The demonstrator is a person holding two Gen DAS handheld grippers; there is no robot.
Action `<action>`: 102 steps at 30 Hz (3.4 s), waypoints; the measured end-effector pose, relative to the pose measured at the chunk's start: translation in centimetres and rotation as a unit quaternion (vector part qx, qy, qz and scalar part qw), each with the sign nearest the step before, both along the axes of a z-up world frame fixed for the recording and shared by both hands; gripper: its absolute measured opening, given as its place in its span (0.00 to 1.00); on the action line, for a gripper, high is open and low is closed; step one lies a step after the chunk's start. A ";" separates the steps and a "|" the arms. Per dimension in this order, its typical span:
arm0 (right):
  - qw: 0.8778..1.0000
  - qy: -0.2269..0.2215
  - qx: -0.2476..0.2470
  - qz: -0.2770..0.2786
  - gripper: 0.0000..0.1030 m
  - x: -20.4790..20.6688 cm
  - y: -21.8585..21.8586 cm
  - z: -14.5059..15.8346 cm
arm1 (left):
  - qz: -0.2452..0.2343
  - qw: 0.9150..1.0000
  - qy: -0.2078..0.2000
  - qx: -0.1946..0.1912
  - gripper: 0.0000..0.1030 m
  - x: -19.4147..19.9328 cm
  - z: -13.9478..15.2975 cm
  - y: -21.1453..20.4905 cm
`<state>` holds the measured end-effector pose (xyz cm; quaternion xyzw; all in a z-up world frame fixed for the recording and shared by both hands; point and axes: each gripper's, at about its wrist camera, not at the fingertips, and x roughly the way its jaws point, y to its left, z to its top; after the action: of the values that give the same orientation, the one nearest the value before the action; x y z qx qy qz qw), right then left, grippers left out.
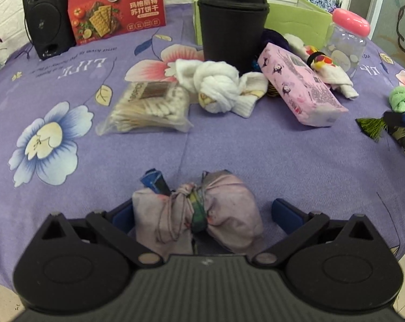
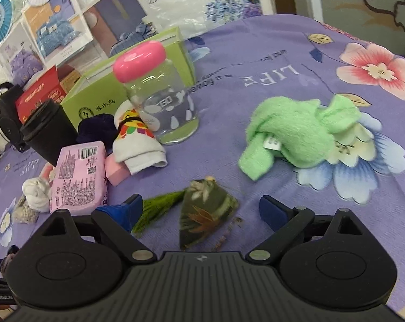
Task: Organize soft objects
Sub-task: 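Move the left gripper to the pink tied cloth bundle while the right approaches the green floral pouch, then grasp the cloth bundle with the left gripper while the right grasps the floral pouch, then carry both items into the lime-green box and open both grippers, then withdraw both grippers from the box back over the table, then move the right gripper to the green towel while the left approaches the clear cotton-swab pack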
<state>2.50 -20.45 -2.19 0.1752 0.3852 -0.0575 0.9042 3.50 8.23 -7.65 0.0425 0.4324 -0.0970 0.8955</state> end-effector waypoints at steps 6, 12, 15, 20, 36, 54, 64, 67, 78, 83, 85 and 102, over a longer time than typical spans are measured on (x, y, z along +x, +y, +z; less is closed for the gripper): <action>0.986 -0.006 -0.157 0.046 0.81 0.0 3.1 -1.8 | -0.010 1.000 -0.016 -0.003 1.00 -0.4 -0.3 0.2; 0.987 -0.003 -0.153 0.052 0.84 1.2 2.4 -1.9 | -0.007 1.000 -0.016 -0.005 1.00 -0.6 -0.2 0.5; 0.986 -0.013 -0.156 0.051 0.84 0.7 2.6 -2.0 | -0.004 1.000 -0.014 -0.008 0.95 -0.9 -0.1 0.7; 0.985 -0.038 -0.155 0.068 0.63 0.1 2.8 -2.0 | 0.002 1.000 -0.009 -0.017 0.64 -0.7 0.9 1.4; 0.966 -0.216 -0.094 0.109 0.22 0.0 2.0 9.2 | -0.005 0.990 -0.120 -0.080 0.60 5.7 13.4 1.8; 0.975 -0.136 -0.053 0.170 0.30 27.9 -0.3 11.3 | -0.007 0.991 -0.109 -0.081 0.92 31.7 16.6 -5.7; 0.969 -0.156 -0.086 0.171 0.43 27.2 0.6 12.0 | -0.003 0.991 -0.123 -0.060 0.96 29.2 16.7 -5.1; 0.968 -0.159 -0.093 0.171 0.45 25.5 0.8 13.3 | 0.001 0.989 -0.134 -0.060 0.97 26.7 17.9 -4.3; 0.959 -0.219 -0.135 0.120 0.50 10.1 -0.8 19.2 | 0.005 0.983 -0.171 -0.059 0.99 12.6 18.8 -0.1; 0.962 -0.217 -0.151 0.074 0.54 2.3 -1.9 17.0 | 0.007 0.989 -0.141 -0.041 0.99 7.2 14.3 1.8; 0.967 -0.206 -0.141 0.048 0.55 0.1 -2.4 15.1 | 0.008 0.992 -0.127 -0.022 0.99 5.9 11.9 2.2; 0.995 -0.086 -0.010 -0.052 0.56 -4.7 -4.6 3.1 | 0.042 0.995 -0.041 0.076 0.99 8.8 0.6 4.3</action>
<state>-2.17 -25.00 0.95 0.1903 0.2957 -0.0929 0.9315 12.33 12.51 -7.05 0.0965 0.4029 -0.0246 0.9098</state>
